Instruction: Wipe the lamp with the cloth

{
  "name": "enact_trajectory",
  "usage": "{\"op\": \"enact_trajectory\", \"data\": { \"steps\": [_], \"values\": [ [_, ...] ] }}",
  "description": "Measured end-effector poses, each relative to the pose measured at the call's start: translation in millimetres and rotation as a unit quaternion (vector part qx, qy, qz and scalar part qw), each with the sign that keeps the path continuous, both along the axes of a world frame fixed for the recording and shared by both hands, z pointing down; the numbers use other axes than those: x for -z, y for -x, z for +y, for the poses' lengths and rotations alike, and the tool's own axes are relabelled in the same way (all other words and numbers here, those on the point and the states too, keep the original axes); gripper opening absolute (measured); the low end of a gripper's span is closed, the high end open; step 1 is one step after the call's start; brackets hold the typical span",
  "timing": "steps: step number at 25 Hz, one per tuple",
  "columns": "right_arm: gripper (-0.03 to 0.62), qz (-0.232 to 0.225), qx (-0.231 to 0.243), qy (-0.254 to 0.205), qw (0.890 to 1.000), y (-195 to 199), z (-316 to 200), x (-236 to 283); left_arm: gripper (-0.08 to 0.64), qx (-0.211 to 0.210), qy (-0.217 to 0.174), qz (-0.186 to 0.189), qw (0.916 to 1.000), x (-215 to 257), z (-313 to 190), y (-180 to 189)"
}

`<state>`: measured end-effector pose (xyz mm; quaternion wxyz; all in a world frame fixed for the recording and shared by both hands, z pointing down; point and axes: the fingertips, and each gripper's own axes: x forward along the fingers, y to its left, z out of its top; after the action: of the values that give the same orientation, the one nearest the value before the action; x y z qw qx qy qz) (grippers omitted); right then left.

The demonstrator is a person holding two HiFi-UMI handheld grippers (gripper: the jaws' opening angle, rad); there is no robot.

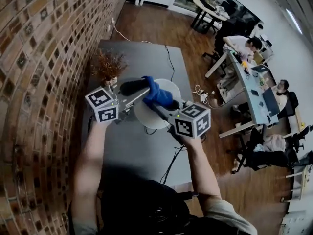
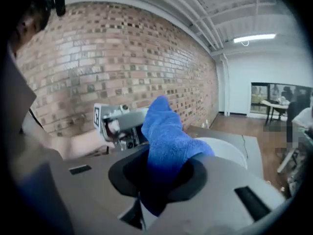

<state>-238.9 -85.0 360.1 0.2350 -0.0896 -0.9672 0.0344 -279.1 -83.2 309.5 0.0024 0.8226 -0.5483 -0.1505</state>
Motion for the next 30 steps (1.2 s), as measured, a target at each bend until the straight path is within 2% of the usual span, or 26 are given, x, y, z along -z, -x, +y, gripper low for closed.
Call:
{"op": "enact_trajectory", "data": {
  "steps": [2,4,7,9,10,11,12,13,14,15,17,18,19,20,21,22,24,27,28,30],
  "values": [
    [0.063,0.011,-0.043,-0.013,0.999,-6.3,-8.2,-22.7,0.084,-0.093,0.045,-0.027,0.9943,-15.5,-23.7,-21.1],
    [0.063,0.004,-0.074,-0.026,0.997,-17.8,-14.9,-27.4,0.086,-0.158,0.080,-0.057,0.9826,-29.3,-34.9,-40.6],
    [0.063,-0.018,-0.119,-0.077,0.990,-33.5,-30.9,-24.2,0.086,-0.185,0.119,-0.111,0.9692,-46.0,-41.2,-49.8],
    [0.063,-0.051,-0.184,-0.130,0.973,-47.8,-55.2,-14.2,0.086,-0.192,0.146,-0.148,0.9592,-58.1,-42.9,-54.1],
    [0.064,-0.071,-0.218,-0.145,0.962,-55.7,-67.4,-8.5,0.086,-0.196,0.159,-0.178,0.9511,-67.6,-43.3,-58.0],
    [0.063,-0.092,-0.243,-0.138,0.956,-62.2,-76.8,-4.2,0.085,-0.200,0.171,-0.216,0.9403,-79.3,-43.3,-62.8],
    [0.063,-0.111,-0.251,-0.104,0.956,-66.4,-82.4,-3.4,0.081,-0.203,0.177,-0.254,0.9290,-90.4,-43.3,-67.6],
    [0.063,-0.124,-0.244,-0.047,0.961,-67.8,-84.6,-6.1,0.083,-0.205,0.174,-0.276,0.9227,-96.2,-43.8,-71.2],
    [0.064,-0.133,-0.231,0.017,0.964,-66.9,-85.0,-9.7,0.083,-0.203,0.161,-0.271,0.9271,-92.9,-44.8,-71.2],
    [0.063,-0.139,-0.221,0.070,0.963,-65.4,-85.7,-11.4,0.083,-0.194,0.136,-0.237,0.9423,-79.3,-46.5,-65.3],
    [0.063,-0.139,-0.204,0.125,0.961,-62.7,-87.5,-9.5,0.083,-0.157,0.062,-0.118,0.9786,-33.1,-51.6,-35.2],
    [0.063,-0.142,-0.182,0.154,0.961,-60.8,-84.7,-6.5,0.083,-0.141,0.026,-0.056,0.9882,-9.3,-54.2,-17.5],
    [0.063,-0.150,-0.149,0.195,0.958,-58.2,-77.7,-2.6,0.080,-0.133,-0.001,-0.007,0.9910,10.1,-56.7,-4.4],
    [0.063,-0.159,-0.114,0.235,0.952,-54.9,-67.8,0.3,0.080,-0.139,-0.016,0.021,0.9900,23.0,-59.7,1.1],
    [0.063,-0.163,-0.085,0.260,0.948,-51.1,-57.0,0.8,0.080,-0.154,-0.017,0.026,0.9877,29.1,-64.1,-0.8],
    [0.063,-0.161,-0.064,0.266,0.948,-47.3,-47.1,-0.9,0.081,-0.173,-0.005,0.014,0.9848,28.8,-70.2,-7.7],
    [0.063,-0.155,-0.037,0.268,0.950,-41.7,-31.4,-6.0,0.081,-0.219,0.048,-0.029,0.9741,12.7,-82.7,-28.6],
    [0.063,-0.169,-0.002,0.289,0.942,-39.1,-15.0,-10.5,0.074,-0.283,0.138,-0.103,0.9436,-27.2,-85.1,-58.2],
    [0.063,-0.183,0.001,0.290,0.939,-40.1,-15.1,-10.2,0.055,-0.288,0.157,-0.129,0.9356,-36.2,-84.0,-61.7],
    [0.063,-0.242,-0.009,0.292,0.925,-49.9,-26.3,1.2,0.040,-0.285,0.175,-0.160,0.9288,-42.5,-82.6,-61.5]
  ]
}}
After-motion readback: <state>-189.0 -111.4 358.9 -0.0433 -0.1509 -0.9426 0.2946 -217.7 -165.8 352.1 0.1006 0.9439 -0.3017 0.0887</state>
